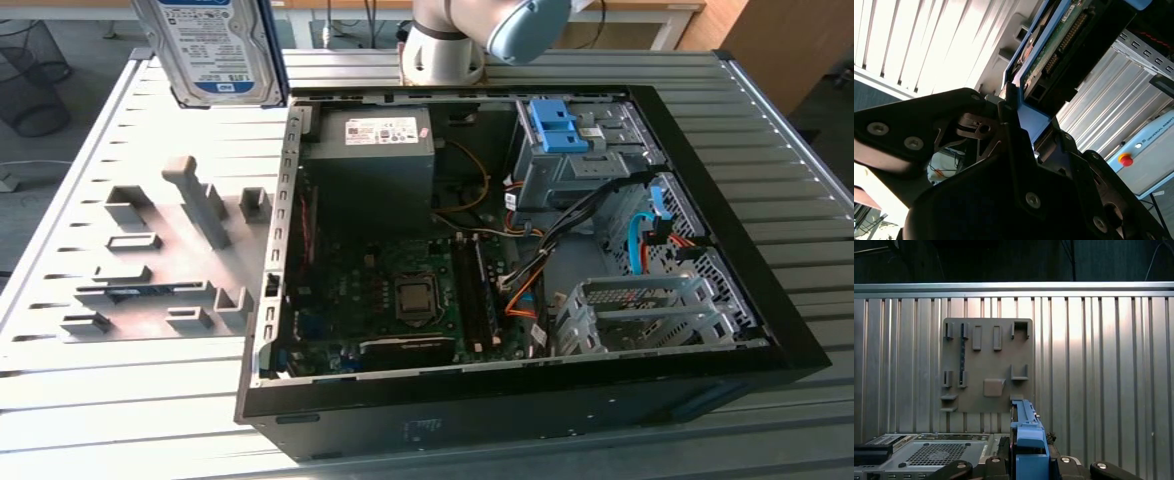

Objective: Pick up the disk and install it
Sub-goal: 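Pick up the disk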

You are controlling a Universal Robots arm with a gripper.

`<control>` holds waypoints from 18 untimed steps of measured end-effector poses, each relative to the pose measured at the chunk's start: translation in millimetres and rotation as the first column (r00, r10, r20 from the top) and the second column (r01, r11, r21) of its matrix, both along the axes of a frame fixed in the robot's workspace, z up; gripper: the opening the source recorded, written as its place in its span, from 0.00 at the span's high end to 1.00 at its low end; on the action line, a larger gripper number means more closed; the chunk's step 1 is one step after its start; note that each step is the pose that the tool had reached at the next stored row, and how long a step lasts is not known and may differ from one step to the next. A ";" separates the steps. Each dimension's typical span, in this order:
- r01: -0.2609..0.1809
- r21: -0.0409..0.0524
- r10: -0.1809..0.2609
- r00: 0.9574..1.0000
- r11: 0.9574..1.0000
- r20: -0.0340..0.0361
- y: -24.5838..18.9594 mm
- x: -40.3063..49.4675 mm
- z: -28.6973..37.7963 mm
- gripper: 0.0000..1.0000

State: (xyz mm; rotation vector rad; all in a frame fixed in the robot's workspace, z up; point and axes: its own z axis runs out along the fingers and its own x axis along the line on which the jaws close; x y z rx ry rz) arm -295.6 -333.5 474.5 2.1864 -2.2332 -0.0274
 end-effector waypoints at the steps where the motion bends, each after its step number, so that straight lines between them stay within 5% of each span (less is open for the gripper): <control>1: 0.000 0.000 0.000 1.000 1.000 0.000 0.0 0.9 0.0 0.64; 18: 0.000 0.000 0.000 1.000 1.000 0.000 0.0 23.3 0.0 0.64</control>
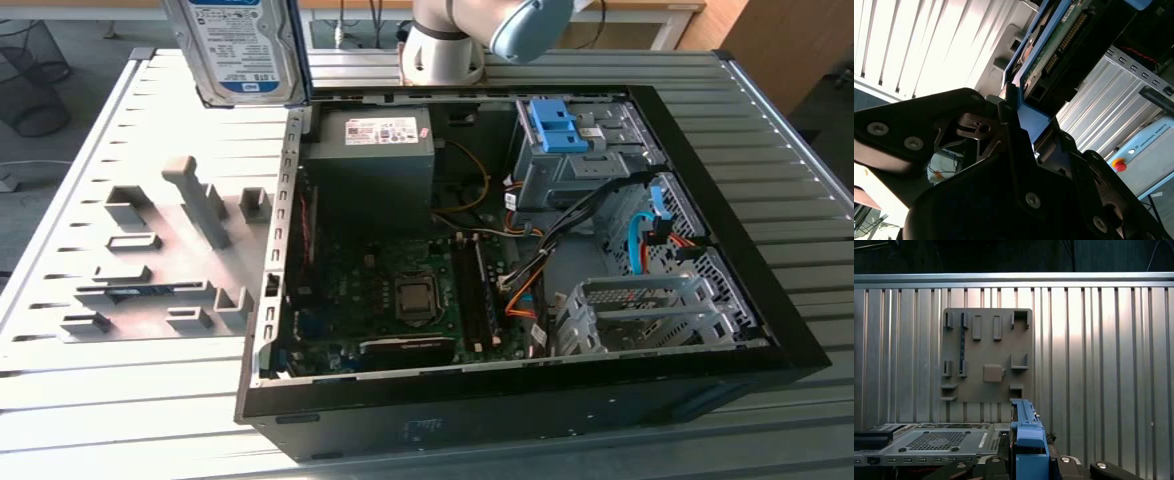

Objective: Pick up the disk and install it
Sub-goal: 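Pick up the disk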

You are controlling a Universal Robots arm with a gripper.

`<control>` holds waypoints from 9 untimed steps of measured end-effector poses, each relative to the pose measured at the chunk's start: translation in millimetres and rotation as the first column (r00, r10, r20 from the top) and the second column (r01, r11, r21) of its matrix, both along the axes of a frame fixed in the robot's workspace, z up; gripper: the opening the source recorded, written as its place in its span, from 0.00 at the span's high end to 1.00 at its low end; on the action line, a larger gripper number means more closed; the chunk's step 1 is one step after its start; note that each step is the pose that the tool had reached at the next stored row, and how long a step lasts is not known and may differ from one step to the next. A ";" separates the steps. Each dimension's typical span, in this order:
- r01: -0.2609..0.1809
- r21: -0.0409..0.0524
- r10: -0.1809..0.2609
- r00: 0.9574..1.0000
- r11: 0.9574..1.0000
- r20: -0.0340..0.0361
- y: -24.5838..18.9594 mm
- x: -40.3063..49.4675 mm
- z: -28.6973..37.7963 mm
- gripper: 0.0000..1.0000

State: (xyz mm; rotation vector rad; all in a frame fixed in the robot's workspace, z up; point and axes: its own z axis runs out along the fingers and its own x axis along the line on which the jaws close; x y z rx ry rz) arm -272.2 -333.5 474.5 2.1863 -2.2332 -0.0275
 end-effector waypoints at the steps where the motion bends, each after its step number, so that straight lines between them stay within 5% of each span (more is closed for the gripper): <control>1: 0.000 0.000 0.000 1.000 1.000 0.000 0.0 1.1 0.0 0.64; 9: 0.000 0.000 0.000 1.000 1.000 0.000 0.0 11.3 0.0 0.64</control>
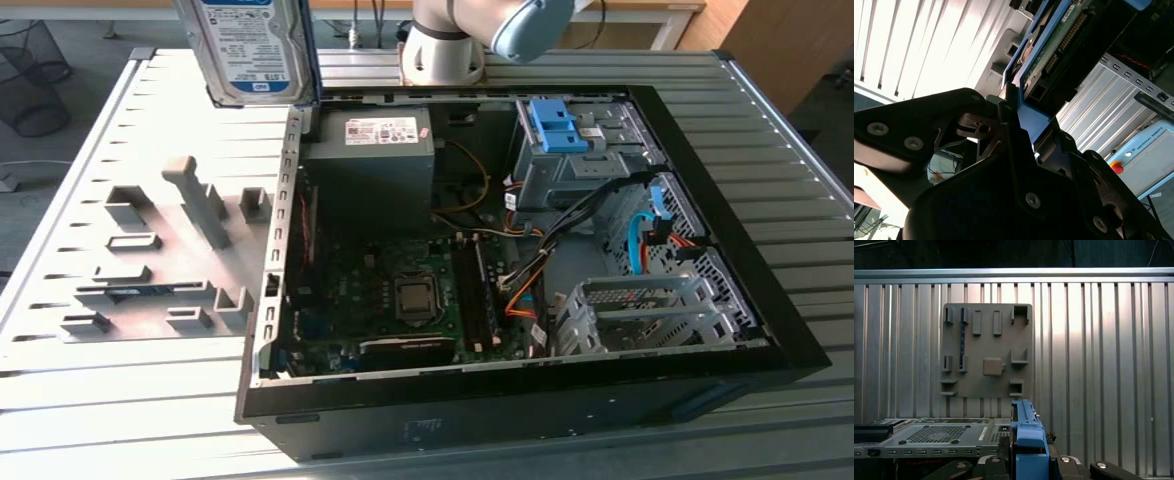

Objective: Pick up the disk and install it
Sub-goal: 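Pick up the disk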

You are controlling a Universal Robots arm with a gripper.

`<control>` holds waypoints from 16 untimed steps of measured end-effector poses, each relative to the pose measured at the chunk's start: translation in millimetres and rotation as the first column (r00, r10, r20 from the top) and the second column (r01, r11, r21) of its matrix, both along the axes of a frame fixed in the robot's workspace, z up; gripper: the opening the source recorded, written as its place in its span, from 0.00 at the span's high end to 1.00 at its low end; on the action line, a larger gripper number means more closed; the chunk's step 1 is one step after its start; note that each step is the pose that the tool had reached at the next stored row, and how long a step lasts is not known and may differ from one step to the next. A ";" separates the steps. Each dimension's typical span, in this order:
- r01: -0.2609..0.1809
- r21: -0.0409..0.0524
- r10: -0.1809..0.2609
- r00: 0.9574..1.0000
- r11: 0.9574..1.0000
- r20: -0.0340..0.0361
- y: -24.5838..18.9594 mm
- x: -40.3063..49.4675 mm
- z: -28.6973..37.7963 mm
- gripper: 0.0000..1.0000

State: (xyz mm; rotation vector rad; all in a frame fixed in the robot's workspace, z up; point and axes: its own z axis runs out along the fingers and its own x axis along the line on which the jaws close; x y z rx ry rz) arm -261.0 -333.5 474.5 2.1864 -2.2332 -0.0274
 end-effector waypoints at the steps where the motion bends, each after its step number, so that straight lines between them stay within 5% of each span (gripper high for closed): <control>1: 0.000 0.000 0.000 1.000 1.000 0.000 0.0 1.5 0.0 0.64; 10: 0.000 0.000 0.000 1.000 1.000 0.000 0.0 12.2 0.0 0.64; 16: 0.000 0.000 0.000 1.000 1.000 0.000 0.0 30.2 0.0 0.64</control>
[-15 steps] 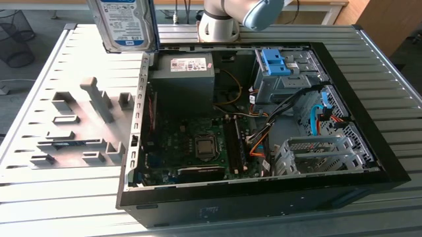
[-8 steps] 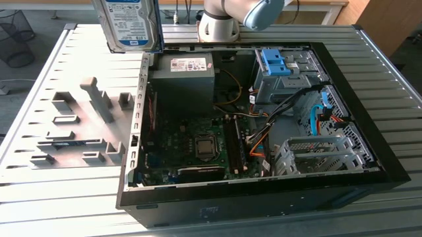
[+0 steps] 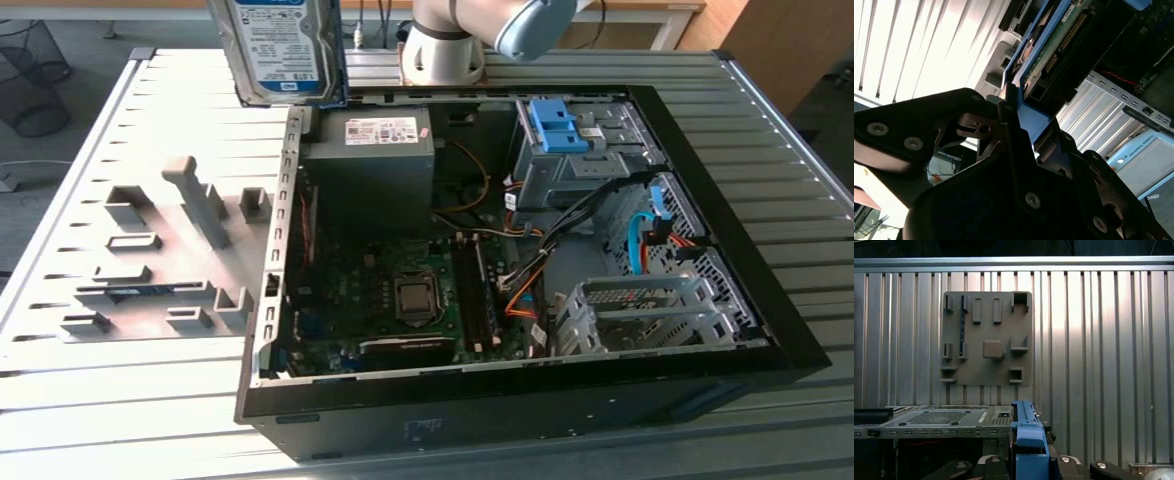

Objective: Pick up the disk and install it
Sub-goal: 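Pick up the disk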

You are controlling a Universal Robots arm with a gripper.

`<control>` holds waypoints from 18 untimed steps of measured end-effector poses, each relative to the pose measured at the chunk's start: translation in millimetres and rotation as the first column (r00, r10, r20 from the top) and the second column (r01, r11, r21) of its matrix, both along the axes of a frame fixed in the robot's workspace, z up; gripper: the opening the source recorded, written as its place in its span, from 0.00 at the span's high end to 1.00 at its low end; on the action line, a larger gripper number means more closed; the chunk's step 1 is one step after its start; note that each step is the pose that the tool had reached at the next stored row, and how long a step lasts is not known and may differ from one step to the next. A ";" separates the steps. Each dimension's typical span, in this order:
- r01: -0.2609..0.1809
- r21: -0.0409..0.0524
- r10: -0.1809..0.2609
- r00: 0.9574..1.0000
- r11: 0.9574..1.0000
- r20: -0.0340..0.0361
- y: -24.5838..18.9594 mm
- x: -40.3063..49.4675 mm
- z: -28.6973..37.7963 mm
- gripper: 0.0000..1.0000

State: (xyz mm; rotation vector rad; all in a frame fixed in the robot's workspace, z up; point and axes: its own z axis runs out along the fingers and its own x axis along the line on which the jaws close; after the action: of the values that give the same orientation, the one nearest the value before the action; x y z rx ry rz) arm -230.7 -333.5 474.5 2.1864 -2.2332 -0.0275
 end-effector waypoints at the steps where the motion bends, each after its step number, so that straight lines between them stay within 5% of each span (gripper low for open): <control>1: 0.000 0.000 0.000 1.000 1.000 0.000 0.0 4.1 0.0 0.64; 6: 0.000 0.000 0.000 1.000 1.000 0.000 -0.6 20.4 0.0 0.64; 18: 0.002 0.000 -0.002 1.000 1.000 0.000 -22.5 24.3 0.0 0.64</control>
State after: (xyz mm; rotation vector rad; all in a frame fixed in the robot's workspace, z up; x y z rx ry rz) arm -206.4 -356.0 474.5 2.1836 -2.2357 -0.0278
